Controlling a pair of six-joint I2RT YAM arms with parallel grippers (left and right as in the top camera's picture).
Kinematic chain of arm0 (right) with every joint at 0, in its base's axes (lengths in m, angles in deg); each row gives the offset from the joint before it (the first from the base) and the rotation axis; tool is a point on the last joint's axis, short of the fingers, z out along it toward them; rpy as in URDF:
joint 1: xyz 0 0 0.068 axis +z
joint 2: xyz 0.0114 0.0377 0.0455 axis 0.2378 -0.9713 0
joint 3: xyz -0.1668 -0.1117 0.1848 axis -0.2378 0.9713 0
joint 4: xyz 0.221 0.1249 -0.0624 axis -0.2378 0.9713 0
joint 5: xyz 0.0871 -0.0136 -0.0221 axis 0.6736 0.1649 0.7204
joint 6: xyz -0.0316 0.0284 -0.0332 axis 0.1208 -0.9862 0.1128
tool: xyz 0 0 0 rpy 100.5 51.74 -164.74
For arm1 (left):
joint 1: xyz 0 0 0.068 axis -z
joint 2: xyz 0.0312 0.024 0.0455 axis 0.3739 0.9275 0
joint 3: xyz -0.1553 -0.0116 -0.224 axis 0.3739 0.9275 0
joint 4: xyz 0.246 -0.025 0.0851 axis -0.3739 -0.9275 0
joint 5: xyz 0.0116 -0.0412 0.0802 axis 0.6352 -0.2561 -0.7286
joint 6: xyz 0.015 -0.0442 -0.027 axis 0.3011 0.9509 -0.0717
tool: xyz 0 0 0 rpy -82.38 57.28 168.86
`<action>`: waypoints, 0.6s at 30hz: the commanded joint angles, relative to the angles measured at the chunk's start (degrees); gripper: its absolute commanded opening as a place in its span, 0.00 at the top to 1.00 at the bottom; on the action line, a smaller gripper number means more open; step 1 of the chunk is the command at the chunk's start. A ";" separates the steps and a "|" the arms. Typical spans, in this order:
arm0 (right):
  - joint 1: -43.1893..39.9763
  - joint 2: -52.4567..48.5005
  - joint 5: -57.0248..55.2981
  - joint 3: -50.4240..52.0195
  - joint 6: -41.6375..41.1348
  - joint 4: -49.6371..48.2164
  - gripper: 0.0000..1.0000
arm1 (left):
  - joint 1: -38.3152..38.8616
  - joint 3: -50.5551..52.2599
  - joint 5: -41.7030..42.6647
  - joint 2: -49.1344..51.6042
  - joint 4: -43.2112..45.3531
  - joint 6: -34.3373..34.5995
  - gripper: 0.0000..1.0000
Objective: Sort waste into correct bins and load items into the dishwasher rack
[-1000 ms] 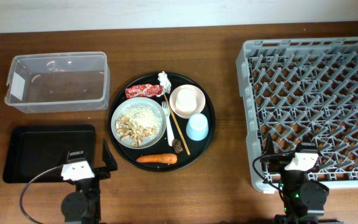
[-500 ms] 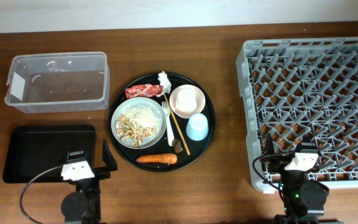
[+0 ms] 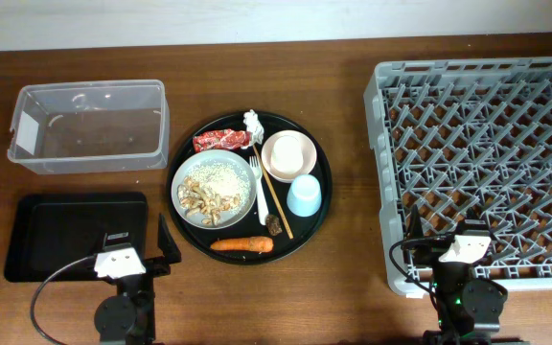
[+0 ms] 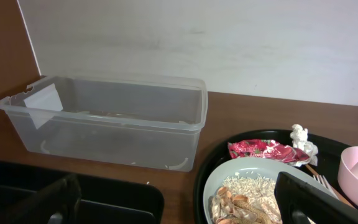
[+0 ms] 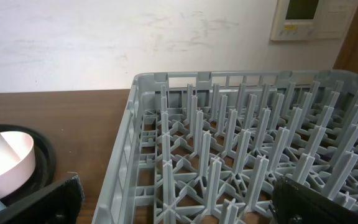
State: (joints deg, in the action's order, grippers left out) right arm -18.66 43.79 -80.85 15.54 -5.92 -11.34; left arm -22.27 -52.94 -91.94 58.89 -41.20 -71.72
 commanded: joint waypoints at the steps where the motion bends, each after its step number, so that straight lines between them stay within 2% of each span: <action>1: -0.42 0.42 -0.48 0.48 -0.04 0.20 0.01 | 0.26 0.31 -0.44 -0.46 -0.04 -1.09 0.01; 16: -0.42 0.42 -0.48 0.48 -0.04 0.20 0.01 | 0.26 0.31 -0.44 -0.44 -0.04 -1.09 0.01; 18: -0.42 0.42 -0.48 0.48 -0.04 0.20 0.01 | 0.28 0.31 2.91 -0.46 0.42 0.79 0.01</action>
State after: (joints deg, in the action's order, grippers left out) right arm -18.66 43.79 -80.83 15.54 -5.90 -11.34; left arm -22.27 -52.94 -91.92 58.89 -41.18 -71.70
